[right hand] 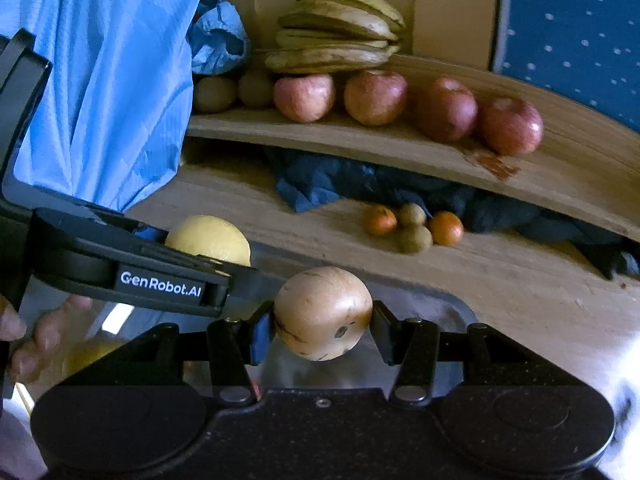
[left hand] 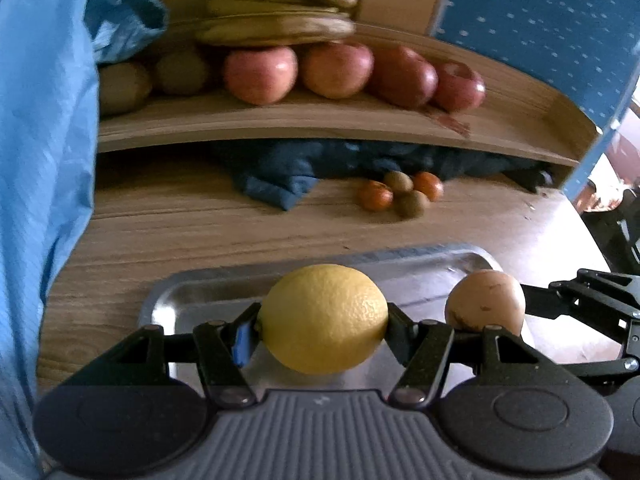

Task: Organize fruits
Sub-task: 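Carry the lemon with the left tool onto the tray while the right tool carries the pale fruit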

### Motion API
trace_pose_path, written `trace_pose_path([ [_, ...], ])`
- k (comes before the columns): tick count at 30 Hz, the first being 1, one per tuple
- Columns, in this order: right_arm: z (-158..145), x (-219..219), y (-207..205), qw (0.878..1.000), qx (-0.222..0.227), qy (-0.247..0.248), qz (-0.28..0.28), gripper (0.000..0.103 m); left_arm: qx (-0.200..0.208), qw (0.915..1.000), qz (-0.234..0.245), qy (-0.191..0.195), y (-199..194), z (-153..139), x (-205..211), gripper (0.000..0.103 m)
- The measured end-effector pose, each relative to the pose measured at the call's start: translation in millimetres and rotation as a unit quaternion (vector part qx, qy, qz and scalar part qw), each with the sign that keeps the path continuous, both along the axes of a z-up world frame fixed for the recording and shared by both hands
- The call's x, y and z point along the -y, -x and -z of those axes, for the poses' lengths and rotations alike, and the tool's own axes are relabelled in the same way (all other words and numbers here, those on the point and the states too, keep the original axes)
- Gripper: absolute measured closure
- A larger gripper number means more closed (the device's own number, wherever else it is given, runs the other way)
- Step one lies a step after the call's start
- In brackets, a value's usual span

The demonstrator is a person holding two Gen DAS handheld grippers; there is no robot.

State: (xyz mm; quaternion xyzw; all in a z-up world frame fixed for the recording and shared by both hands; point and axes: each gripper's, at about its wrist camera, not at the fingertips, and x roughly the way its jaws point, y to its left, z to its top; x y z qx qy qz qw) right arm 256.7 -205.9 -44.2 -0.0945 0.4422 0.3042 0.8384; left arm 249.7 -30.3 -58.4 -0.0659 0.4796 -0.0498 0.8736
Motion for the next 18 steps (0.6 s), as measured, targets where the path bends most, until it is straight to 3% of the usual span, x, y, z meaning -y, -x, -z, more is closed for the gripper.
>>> trace_pose_path([
  [18,5,77,59,0.999,-0.024,0.034,0.033,0.051,-0.008,0.9953,0.096,0.009,43,5,73,0.036],
])
